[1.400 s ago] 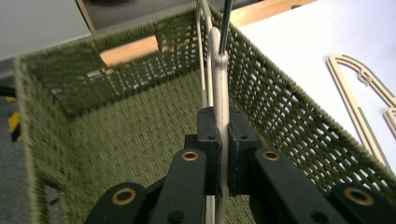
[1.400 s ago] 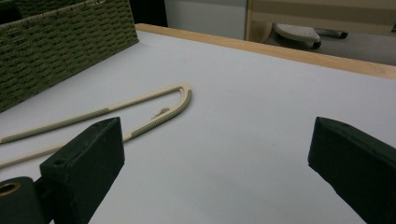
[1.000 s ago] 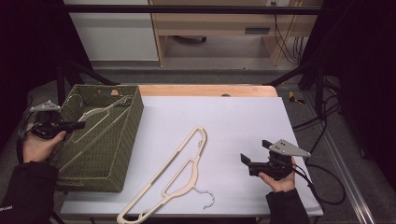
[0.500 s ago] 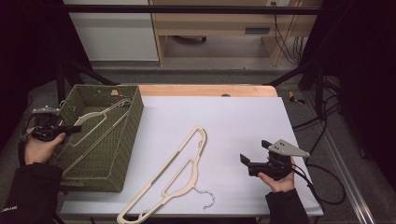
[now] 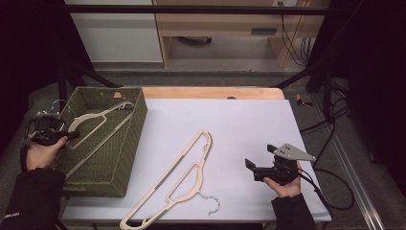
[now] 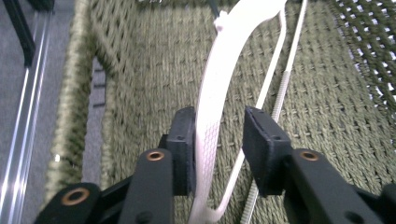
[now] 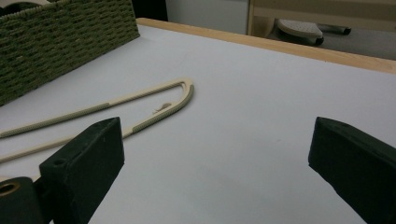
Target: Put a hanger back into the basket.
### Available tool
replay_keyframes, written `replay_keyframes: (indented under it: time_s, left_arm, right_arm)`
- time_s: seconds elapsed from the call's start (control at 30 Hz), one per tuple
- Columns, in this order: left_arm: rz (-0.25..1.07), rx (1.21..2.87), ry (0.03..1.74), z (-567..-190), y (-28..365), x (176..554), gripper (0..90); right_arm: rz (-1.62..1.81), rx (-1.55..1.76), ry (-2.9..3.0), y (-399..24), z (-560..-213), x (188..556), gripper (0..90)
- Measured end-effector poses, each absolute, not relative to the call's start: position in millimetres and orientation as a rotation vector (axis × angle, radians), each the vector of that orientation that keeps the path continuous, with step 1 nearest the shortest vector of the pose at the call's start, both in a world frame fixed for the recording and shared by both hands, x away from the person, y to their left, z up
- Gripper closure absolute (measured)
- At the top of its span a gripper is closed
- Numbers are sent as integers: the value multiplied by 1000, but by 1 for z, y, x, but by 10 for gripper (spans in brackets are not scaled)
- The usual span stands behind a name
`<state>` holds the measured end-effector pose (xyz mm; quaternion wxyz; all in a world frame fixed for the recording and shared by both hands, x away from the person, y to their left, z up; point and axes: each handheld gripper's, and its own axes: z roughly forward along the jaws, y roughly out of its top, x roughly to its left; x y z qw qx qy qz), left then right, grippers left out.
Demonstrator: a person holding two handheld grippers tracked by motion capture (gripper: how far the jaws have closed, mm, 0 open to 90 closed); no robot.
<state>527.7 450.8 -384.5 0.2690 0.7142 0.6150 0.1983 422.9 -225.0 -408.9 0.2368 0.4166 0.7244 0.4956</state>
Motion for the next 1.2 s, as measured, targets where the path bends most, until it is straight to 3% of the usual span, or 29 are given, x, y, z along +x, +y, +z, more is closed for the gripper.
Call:
replay_keyframes:
  time_s: [0.27,0.57,0.7,1.0,1.2]
  left_arm:
    - [536,1886,1718,-385,453,524,528]
    - [709,1828,1547,-359,443,495,401]
    - [720,1782,1449,-348,432,483,328]
    - [741,1711,1136,-317,369,450,140]
    - [676,1668,994,-318,329,431,89]
  right_arm:
    - [1360,1146,1988,-224,-409,423,41]
    - [1369,1137,1978,-225,-408,422,41]
    - [1374,1128,1979,-224,-406,420,41]
    - [1405,1110,1989,-220,-403,419,44]
    - [1426,1097,1987,-219,-401,418,48]
